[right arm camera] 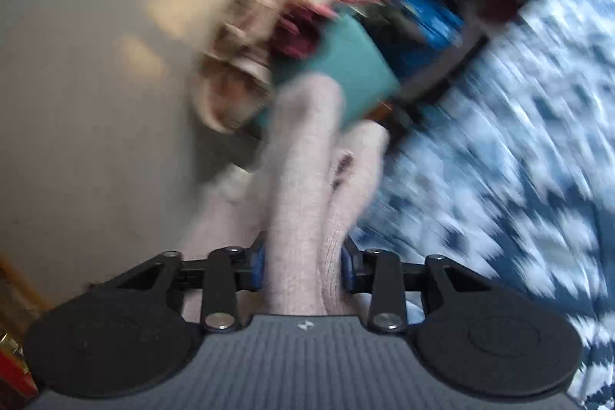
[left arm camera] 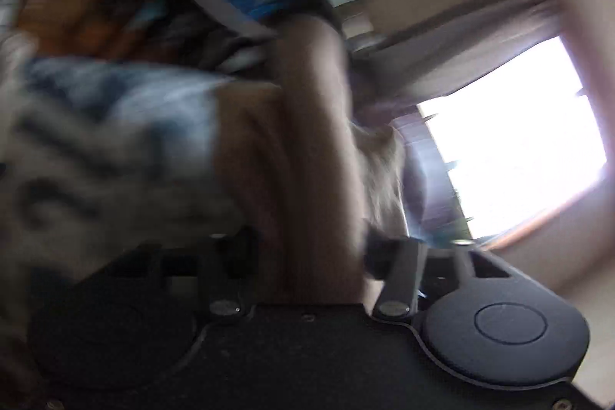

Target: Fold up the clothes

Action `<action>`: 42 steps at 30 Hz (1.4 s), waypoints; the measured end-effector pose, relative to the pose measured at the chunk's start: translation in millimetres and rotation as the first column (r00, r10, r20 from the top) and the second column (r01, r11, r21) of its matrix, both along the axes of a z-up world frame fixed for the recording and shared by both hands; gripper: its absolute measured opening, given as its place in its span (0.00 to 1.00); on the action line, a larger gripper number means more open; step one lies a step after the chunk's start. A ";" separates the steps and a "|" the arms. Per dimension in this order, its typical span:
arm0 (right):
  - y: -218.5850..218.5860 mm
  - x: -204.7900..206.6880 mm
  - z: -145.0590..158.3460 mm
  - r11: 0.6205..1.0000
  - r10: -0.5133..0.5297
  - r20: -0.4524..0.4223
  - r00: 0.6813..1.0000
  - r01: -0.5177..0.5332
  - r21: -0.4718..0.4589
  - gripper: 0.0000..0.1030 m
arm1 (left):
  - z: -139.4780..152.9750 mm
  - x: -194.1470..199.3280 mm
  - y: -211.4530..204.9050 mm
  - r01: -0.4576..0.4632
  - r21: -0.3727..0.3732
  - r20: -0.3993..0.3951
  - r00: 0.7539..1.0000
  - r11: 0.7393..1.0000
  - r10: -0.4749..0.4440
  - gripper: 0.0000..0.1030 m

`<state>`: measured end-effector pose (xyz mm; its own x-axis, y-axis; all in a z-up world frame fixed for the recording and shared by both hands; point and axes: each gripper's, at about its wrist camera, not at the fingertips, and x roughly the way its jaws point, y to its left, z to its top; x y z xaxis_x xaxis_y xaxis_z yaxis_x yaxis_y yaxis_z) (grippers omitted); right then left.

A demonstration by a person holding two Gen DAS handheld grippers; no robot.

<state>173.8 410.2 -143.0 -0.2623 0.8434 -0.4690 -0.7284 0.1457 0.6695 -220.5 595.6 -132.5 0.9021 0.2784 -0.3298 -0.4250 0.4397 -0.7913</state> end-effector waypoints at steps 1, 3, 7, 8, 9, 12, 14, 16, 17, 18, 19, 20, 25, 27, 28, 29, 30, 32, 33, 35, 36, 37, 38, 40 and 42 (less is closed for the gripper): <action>3.9 0.0 -18.6 0.995 -0.023 0.034 0.999 0.026 -0.096 0.49 | -3.6 -2.3 -1.1 -0.007 0.030 -0.047 0.999 1.000 0.009 0.54; -14.4 -0.5 -14.8 0.998 -0.059 0.057 0.997 0.060 -0.026 0.49 | -10.7 -7.0 -3.3 -0.018 0.093 -0.139 0.990 0.996 0.031 0.65; -46.2 -22.8 33.5 0.993 -0.103 0.394 0.913 0.072 0.093 0.48 | 25.7 6.6 -22.3 0.059 0.367 -0.214 0.977 0.928 0.023 0.66; -48.7 -28.6 40.9 0.992 -0.104 0.450 0.887 0.059 0.114 0.48 | 34.8 10.0 -27.0 0.081 0.431 -0.232 0.972 0.899 0.024 0.66; -48.6 -35.5 45.9 0.991 -0.085 0.487 0.869 0.023 0.131 0.48 | 43.8 13.5 -31.8 0.103 0.492 -0.251 0.968 0.865 0.027 0.66; -35.7 -51.6 30.3 0.997 -0.009 0.547 0.837 -0.036 0.071 0.42 | 36.6 40.8 -44.6 0.222 0.559 -0.347 0.938 0.799 -0.018 0.66; -26.5 -61.9 18.1 0.997 0.043 0.581 0.813 -0.069 0.022 0.42 | 17.3 58.3 -52.8 0.306 0.563 -0.444 0.895 0.768 -0.031 0.66; -23.3 -65.3 5.0 0.997 0.062 0.582 0.811 -0.083 0.009 0.44 | -0.6 68.6 -60.5 0.341 0.567 -0.508 0.861 0.750 -0.007 0.69; -27.1 -61.0 -2.3 0.997 0.043 0.555 0.830 -0.075 0.034 0.44 | -3.9 70.0 -65.0 0.333 0.584 -0.511 0.860 0.740 0.016 0.69; -26.6 -59.3 -2.1 0.997 0.044 0.546 0.837 -0.073 0.031 0.44 | -7.1 71.5 -69.4 0.326 0.601 -0.513 0.858 0.730 0.040 0.69; -24.6 -58.5 0.8 0.997 0.053 0.542 0.839 -0.074 0.018 0.45 | -1.7 74.1 -69.1 0.330 0.588 -0.531 0.846 0.738 0.044 0.69; -23.7 -61.4 5.3 0.997 0.062 0.558 0.827 -0.075 0.000 0.45 | 3.8 76.6 -68.7 0.335 0.574 -0.549 0.834 0.747 0.048 0.69; -46.2 -78.1 41.6 0.998 0.036 0.579 0.815 0.001 -0.063 0.53 | 42.8 59.2 -89.2 0.280 0.524 -0.566 0.820 0.804 0.084 0.88; -56.8 -81.7 56.4 0.997 0.017 0.553 0.833 0.031 -0.077 0.78 | 57.5 43.7 -107.1 0.237 0.518 -0.530 0.843 0.822 0.091 1.00; -66.9 -88.1 62.4 0.995 0.009 0.542 0.840 0.044 -0.086 0.86 | 63.1 44.2 -117.1 0.239 0.505 -0.550 0.830 0.829 0.095 1.00; -77.7 -96.0 69.7 0.994 -0.002 0.538 0.843 0.060 -0.090 0.94 | 68.7 44.8 -127.2 0.241 0.492 -0.569 0.816 0.836 0.100 1.00; -88.7 -104.5 77.4 0.993 -0.015 0.537 0.843 0.075 -0.091 0.96 | 75.3 40.7 -138.2 0.239 0.500 -0.570 0.815 0.832 0.109 1.00; -110.6 -119.6 89.5 0.990 -0.033 0.520 0.853 0.099 -0.099 1.00 | 88.6 32.5 -160.0 0.234 0.516 -0.570 0.812 0.824 0.126 1.00; -121.1 -125.8 95.0 0.988 -0.047 0.512 0.857 0.116 -0.103 1.00 | 95.1 29.0 -168.1 0.220 0.517 -0.564 0.815 0.827 0.135 1.00; -139.6 -137.8 105.3 0.980 -0.081 0.505 0.859 0.161 -0.115 1.00 | 108.1 22.0 -184.1 0.192 0.519 -0.552 0.819 0.833 0.155 1.00; -147.9 -144.3 110.7 0.975 -0.099 0.505 0.857 0.186 -0.126 1.00 | 114.6 18.5 -192.1 0.178 0.520 -0.546 0.822 0.835 0.164 1.00; -153.7 -149.5 114.7 0.969 -0.111 0.504 0.857 0.205 -0.136 1.00 | 123.6 14.5 -197.4 0.155 0.517 -0.538 0.824 0.842 0.178 1.00; -158.5 -154.2 118.3 0.964 -0.121 0.502 0.856 0.221 -0.146 1.00 | 132.6 10.5 -202.6 0.132 0.514 -0.529 0.826 0.848 0.192 1.00; -169.9 -166.4 127.2 0.959 -0.134 0.508 0.851 0.240 -0.150 1.00 | 150.8 2.1 -215.3 0.088 0.531 -0.508 0.829 0.843 0.234 1.00; -183.4 -183.7 139.1 0.957 -0.139 0.536 0.832 0.252 -0.143 1.00 | 167.5 -3.9 -230.6 0.040 0.582 -0.507 0.799 0.812 0.323 1.00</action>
